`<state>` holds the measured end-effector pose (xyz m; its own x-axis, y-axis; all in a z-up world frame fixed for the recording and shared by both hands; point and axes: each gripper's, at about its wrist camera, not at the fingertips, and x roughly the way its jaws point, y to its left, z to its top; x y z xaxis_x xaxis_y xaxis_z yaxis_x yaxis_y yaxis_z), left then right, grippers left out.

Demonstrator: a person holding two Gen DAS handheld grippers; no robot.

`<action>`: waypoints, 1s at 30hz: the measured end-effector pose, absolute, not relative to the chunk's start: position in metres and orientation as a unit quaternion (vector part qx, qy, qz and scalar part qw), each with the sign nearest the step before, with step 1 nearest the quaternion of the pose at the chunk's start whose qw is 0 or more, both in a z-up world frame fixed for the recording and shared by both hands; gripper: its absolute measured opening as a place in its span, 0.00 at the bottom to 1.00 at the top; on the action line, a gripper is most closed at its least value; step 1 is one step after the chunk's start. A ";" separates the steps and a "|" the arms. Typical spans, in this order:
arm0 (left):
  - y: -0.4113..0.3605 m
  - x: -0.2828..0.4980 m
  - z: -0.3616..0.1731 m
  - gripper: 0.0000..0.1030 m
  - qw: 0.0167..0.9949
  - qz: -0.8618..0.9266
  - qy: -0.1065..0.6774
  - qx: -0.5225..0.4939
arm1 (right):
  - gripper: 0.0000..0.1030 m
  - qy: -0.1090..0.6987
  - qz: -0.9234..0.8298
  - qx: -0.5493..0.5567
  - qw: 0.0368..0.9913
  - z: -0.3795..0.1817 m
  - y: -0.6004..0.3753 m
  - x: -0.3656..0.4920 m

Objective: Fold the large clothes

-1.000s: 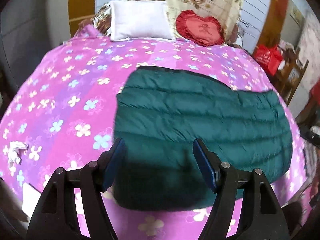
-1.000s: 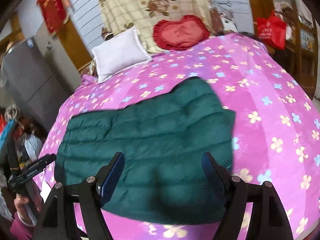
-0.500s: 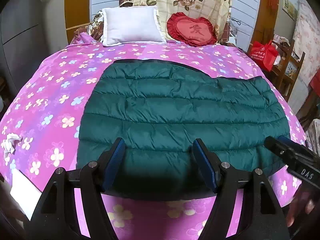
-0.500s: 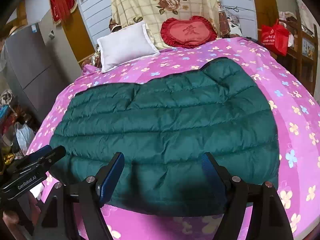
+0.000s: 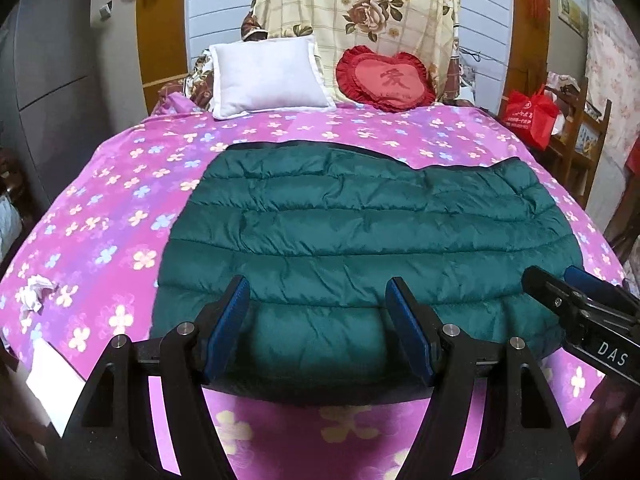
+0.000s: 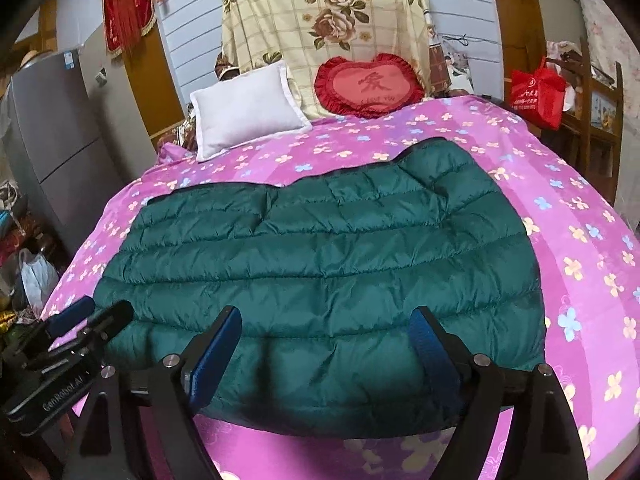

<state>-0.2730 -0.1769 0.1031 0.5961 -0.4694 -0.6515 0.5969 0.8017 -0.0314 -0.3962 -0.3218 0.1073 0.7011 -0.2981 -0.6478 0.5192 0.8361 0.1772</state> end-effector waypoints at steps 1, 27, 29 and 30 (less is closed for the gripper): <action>-0.178 -0.273 0.103 0.69 0.888 -0.300 0.337 0.094 | 0.85 0.313 -0.228 0.173 0.906 0.109 -0.321 -0.397; -0.176 -0.291 0.115 0.69 0.901 -0.291 0.308 0.092 | 0.88 0.305 -0.252 0.151 0.906 0.119 -0.312 -0.403; -0.175 -0.291 0.115 0.69 0.900 -0.294 0.309 0.087 | 0.88 0.306 -0.253 0.149 0.906 0.120 -0.312 -0.403; -0.175 -0.291 0.115 0.69 0.900 -0.295 0.309 0.086 | 0.88 0.306 -0.252 0.149 0.906 0.120 -0.311 -0.403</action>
